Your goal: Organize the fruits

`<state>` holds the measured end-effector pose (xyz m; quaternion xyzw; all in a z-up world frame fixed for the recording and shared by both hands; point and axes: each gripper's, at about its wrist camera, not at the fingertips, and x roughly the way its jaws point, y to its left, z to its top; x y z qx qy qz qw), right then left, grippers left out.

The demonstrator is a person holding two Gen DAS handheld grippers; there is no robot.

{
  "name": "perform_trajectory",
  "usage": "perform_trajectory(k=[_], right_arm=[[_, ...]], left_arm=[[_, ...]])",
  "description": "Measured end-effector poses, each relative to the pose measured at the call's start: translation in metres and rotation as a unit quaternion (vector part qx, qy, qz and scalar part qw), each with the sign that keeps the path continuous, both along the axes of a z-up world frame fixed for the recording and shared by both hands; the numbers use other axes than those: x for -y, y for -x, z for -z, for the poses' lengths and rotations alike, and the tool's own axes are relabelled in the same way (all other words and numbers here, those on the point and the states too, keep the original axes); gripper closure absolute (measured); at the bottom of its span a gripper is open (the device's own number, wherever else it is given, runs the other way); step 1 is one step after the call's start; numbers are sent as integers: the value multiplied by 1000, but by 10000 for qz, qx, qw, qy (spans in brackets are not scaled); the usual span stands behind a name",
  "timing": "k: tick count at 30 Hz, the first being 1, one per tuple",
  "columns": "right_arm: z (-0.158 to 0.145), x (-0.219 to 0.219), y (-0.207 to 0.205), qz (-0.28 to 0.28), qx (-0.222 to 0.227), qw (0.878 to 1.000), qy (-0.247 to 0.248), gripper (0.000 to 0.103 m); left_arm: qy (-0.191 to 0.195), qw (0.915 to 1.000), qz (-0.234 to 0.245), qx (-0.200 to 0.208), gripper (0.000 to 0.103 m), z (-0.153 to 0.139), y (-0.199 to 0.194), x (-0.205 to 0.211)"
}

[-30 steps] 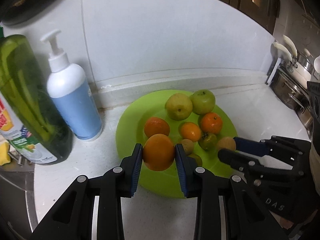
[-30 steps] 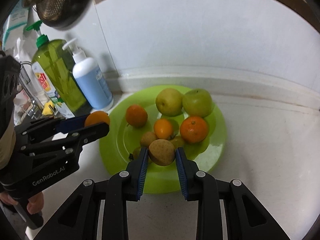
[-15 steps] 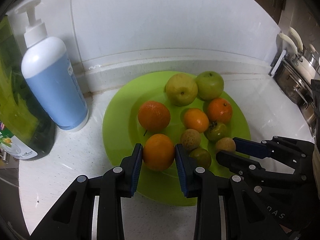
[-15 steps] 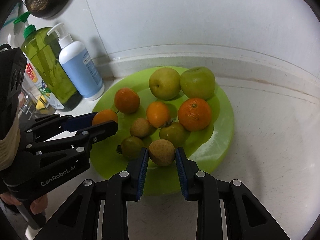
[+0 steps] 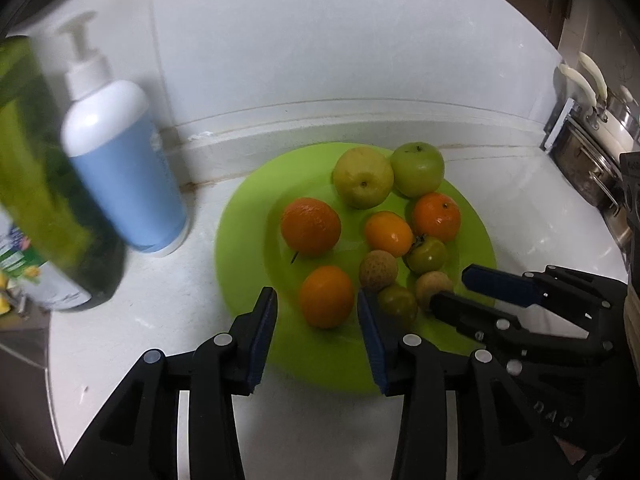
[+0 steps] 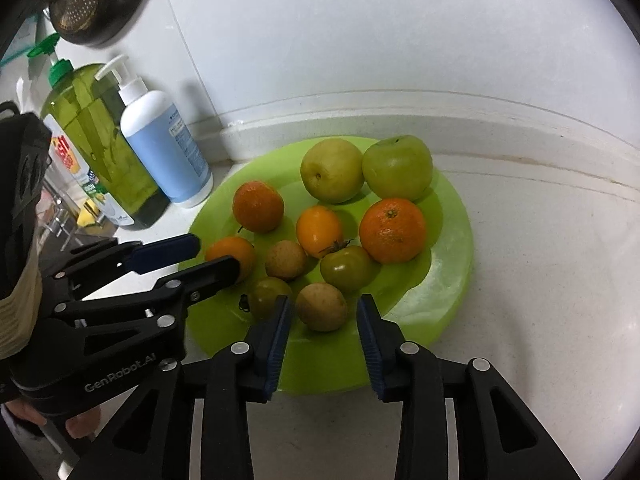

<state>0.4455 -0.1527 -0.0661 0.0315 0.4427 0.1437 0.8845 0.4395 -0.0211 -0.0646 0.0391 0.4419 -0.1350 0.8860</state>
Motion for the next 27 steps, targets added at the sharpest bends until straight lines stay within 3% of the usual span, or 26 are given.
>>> perform_trajectory(k=[5,12,21,27], right_arm=[[-12,2,17,118,153,9998,13,67],[-39,2,59,193,479,9986,65,55],[-70,10,132,513,922,9943,158,43],[-80,16,181,783,1089,9908,173,38]], left_arm=[[62,9998,-129,117,61,-17,27,-3],[176,9985,-274,451,48,-46,78,-16],[23,9935,-327,1086,38,-70,145,-25],[-33,9907,-292,1326,22,-81,190,-28]])
